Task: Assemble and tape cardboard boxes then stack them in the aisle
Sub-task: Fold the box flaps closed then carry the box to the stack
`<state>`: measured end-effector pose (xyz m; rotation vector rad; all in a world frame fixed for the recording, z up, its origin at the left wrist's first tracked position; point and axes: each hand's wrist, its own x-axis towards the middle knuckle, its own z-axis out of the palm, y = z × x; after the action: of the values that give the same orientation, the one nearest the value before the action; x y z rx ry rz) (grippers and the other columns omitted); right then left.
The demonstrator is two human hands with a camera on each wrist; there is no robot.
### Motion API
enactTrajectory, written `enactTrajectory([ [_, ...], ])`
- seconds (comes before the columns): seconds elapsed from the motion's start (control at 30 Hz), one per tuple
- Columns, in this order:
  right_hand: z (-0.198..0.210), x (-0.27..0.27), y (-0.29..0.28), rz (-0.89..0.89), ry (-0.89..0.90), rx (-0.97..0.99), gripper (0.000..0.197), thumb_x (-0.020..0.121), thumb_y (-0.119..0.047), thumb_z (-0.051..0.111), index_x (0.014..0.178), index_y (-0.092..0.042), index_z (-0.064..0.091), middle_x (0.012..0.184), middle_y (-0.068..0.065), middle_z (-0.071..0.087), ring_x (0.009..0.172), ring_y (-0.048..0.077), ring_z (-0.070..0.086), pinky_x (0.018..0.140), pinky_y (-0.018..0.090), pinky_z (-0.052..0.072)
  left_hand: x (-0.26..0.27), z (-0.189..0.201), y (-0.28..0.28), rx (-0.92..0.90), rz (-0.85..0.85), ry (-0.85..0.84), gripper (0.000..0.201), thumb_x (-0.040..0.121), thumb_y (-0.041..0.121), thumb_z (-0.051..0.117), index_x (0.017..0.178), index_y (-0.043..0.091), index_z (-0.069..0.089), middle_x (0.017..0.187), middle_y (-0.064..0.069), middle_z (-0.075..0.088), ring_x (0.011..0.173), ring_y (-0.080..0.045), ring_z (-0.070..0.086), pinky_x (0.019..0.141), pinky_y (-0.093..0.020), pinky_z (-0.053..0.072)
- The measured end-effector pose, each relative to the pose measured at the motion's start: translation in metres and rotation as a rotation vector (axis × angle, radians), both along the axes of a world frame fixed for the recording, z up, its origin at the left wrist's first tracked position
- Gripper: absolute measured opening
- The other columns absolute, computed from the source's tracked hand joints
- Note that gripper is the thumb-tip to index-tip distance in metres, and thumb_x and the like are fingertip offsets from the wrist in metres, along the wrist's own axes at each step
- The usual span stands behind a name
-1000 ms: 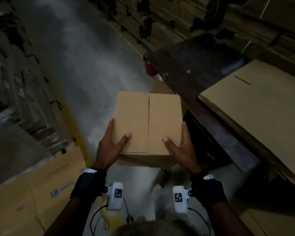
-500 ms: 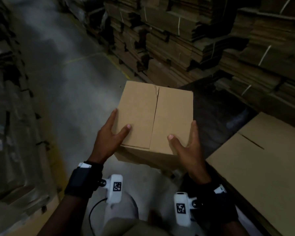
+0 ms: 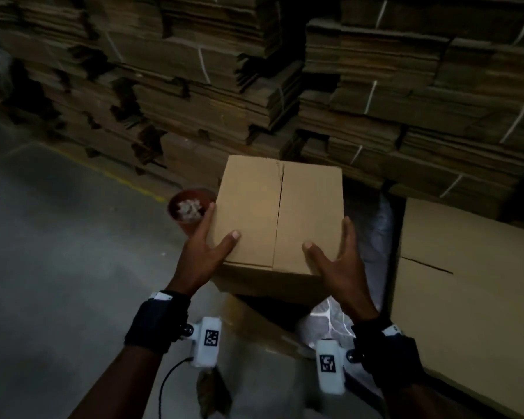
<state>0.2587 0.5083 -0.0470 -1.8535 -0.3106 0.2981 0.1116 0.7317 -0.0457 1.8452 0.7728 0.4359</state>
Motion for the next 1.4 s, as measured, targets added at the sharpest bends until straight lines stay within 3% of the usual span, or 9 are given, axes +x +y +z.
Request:
enactTrajectory([
  [0.17, -0.001, 0.027, 0.046, -0.135, 0.014, -0.033, 0.093, 0.088, -0.029, 0.078, 0.159, -0.028, 0.018, 0.130, -0.015, 0.047, 0.112, 0.004, 0.053, 0.075, 0.000, 0.038, 0.067, -0.009, 0.065, -0.033, -0.145, 0.032, 0.083, 0.092, 0.048, 0.067, 0.159, 0.037, 0.021, 0.153, 0.005, 0.041, 0.136, -0.017, 0.042, 0.106, -0.032, 0.039],
  [0.37, -0.001, 0.078, 0.077, -0.202, -0.007, -0.025, 0.089, 0.088, -0.030, 0.079, 0.157, -0.028, 0.023, 0.123, -0.019, 0.050, 0.101, -0.008, 0.056, 0.078, 0.002, 0.041, 0.135, -0.006, 0.109, -0.047, -0.255, 0.038, 0.084, 0.093, 0.049, 0.067, 0.160, 0.035, 0.019, 0.152, 0.000, 0.045, 0.135, -0.019, 0.046, 0.111, -0.037, 0.040],
  [0.47, -0.001, 0.102, 0.088, -0.221, -0.004, -0.003, 0.089, 0.086, -0.032, 0.080, 0.155, -0.030, 0.025, 0.130, -0.015, 0.050, 0.118, 0.008, 0.054, 0.100, 0.028, 0.049, 0.163, 0.001, 0.121, -0.055, -0.280, 0.054, 0.083, 0.094, 0.049, 0.066, 0.160, 0.036, 0.018, 0.144, 0.003, 0.047, 0.131, -0.017, 0.047, 0.107, -0.031, 0.040],
  [0.57, -0.007, 0.113, 0.098, -0.227, 0.021, 0.024, 0.089, 0.078, -0.047, 0.081, 0.149, -0.042, 0.028, 0.138, -0.014, 0.054, 0.123, 0.013, 0.057, 0.105, 0.045, 0.052, 0.185, 0.003, 0.130, -0.085, -0.334, 0.079, 0.091, 0.087, 0.062, 0.068, 0.159, 0.041, 0.016, 0.152, 0.004, 0.045, 0.136, -0.020, 0.046, 0.114, -0.042, 0.039],
  [0.8, -0.005, 0.123, 0.100, -0.284, -0.014, -0.129, 0.095, 0.089, -0.043, 0.075, 0.162, -0.025, 0.016, 0.135, -0.019, 0.037, 0.125, 0.000, 0.038, 0.099, 0.021, 0.035, 0.209, -0.010, 0.137, 0.020, -0.428, 0.112, 0.100, 0.086, 0.068, 0.063, 0.160, 0.039, 0.002, 0.158, 0.000, 0.039, 0.139, -0.020, 0.043, 0.113, -0.037, 0.036],
  [0.97, -0.004, 0.128, 0.100, -0.296, -0.059, -0.223, 0.107, 0.082, -0.061, 0.074, 0.162, -0.026, 0.013, 0.150, -0.017, 0.033, 0.135, 0.003, 0.036, 0.110, 0.025, 0.034, 0.223, -0.008, 0.153, -0.040, -0.646, 0.149, 0.128, 0.072, 0.068, 0.077, 0.156, 0.042, -0.016, 0.165, 0.005, 0.021, 0.144, -0.014, 0.032, 0.118, -0.038, 0.029],
  [1.03, -0.005, 0.131, 0.097, -0.263, -0.097, -0.324, 0.124, 0.070, -0.079, 0.071, 0.163, -0.027, 0.007, 0.167, -0.007, 0.017, 0.150, 0.013, 0.025, 0.122, 0.034, 0.026, 0.230, -0.008, 0.162, -0.054, -0.741, 0.186, 0.145, 0.061, 0.069, 0.084, 0.153, 0.042, -0.025, 0.166, 0.007, 0.016, 0.143, -0.009, 0.028, 0.120, -0.039, 0.027],
  [1.17, 0.008, 0.127, 0.086, -0.083, -0.119, -0.528, 0.148, 0.057, -0.074, 0.077, 0.162, -0.018, -0.011, 0.167, -0.006, -0.025, 0.149, 0.003, -0.012, 0.116, 0.022, 0.002, 0.236, -0.007, 0.167, -0.020, -0.858, 0.197, 0.156, 0.056, 0.063, 0.089, 0.151, 0.034, -0.032, 0.166, 0.011, 0.007, 0.144, -0.004, 0.017, 0.120, -0.032, 0.021],
  [1.4, 0.007, 0.118, 0.078, -0.148, -0.223, -0.557, 0.138, 0.060, -0.082, 0.070, 0.162, -0.011, 0.009, 0.170, 0.002, 0.009, 0.155, 0.013, 0.010, 0.119, 0.022, 0.010, 0.231, -0.013, 0.157, -0.014, -0.789, 0.114, 0.148, 0.055, 0.075, 0.085, 0.154, 0.044, -0.019, 0.166, 0.006, 0.019, 0.146, -0.014, 0.031, 0.120, -0.048, 0.031],
])
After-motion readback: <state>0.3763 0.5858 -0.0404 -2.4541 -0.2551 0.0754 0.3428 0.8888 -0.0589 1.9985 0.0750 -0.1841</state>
